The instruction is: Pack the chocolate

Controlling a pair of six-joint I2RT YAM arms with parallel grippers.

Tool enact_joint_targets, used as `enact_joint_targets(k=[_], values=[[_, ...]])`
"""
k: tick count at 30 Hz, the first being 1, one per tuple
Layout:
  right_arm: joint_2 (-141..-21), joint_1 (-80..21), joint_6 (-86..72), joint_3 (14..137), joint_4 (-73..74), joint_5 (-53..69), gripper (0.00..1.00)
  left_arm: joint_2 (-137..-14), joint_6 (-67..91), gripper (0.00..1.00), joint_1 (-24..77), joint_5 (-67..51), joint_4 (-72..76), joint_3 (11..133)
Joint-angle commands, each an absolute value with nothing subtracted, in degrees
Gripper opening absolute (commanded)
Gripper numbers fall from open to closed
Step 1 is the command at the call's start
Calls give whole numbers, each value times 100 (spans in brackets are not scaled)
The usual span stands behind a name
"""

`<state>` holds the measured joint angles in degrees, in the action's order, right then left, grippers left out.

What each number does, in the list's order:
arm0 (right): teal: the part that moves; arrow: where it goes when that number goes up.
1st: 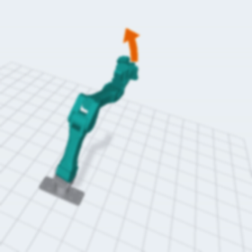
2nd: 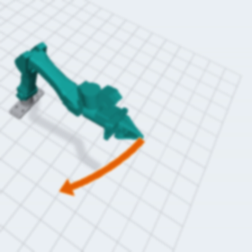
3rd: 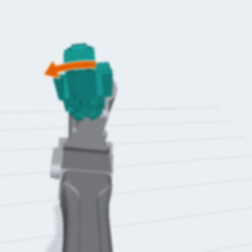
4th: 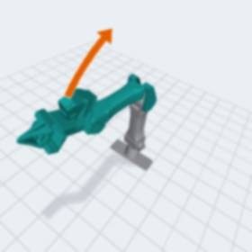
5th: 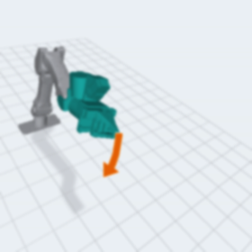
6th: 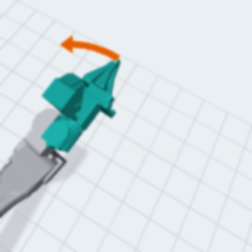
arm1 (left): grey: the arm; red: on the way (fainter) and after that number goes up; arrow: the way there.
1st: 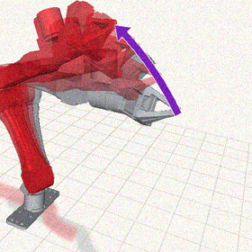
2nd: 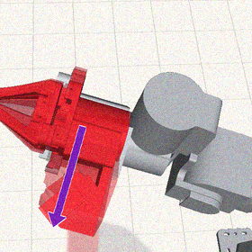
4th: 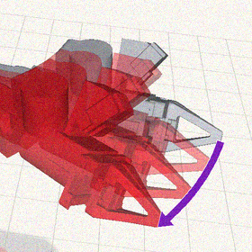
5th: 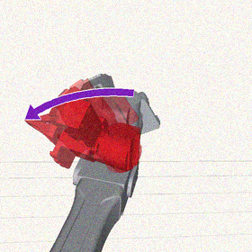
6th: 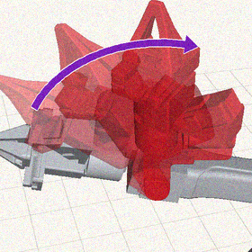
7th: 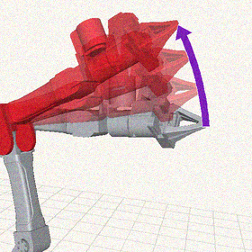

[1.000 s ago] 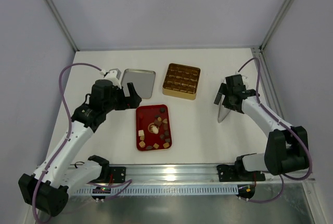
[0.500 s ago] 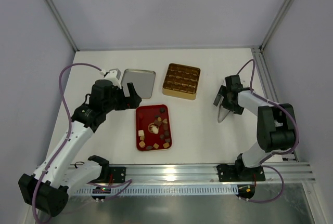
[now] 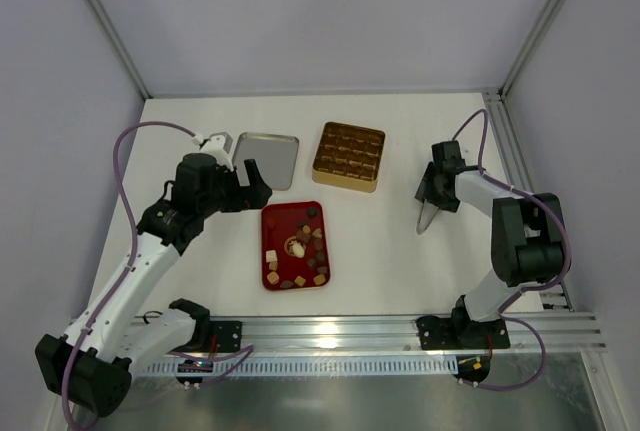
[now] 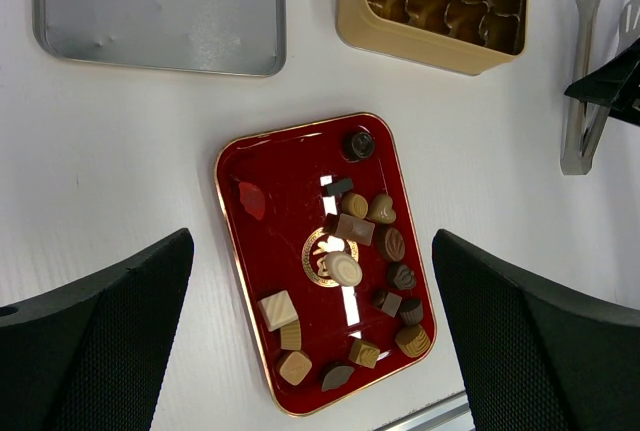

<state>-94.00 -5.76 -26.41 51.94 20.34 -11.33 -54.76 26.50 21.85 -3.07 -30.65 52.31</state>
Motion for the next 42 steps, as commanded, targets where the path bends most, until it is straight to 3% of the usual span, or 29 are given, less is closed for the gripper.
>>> enact_joint_targets(k=[1, 2, 7, 21, 42], values=[[-9449, -554, -2593, 5238, 1951, -1055, 61, -5476, 2575, 100, 2188, -325, -2971, 5405], [-9422, -554, -2584, 5247, 1977, -1046, 56, -5484, 2575, 100, 2188, -325, -2971, 5414], [-8879, -562, -2479, 5300, 2223, -932, 47, -5502, 2575, 100, 2188, -316, -2971, 5423], [-7367, -606, -2224, 5317, 3198, -580, 47, -5458, 2566, 100, 2188, -272, -2979, 5423], [-6206, -1387, -2215, 6186, 4657, -123, 43, -5440, 2558, 100, 2188, -237, -3006, 5432]])
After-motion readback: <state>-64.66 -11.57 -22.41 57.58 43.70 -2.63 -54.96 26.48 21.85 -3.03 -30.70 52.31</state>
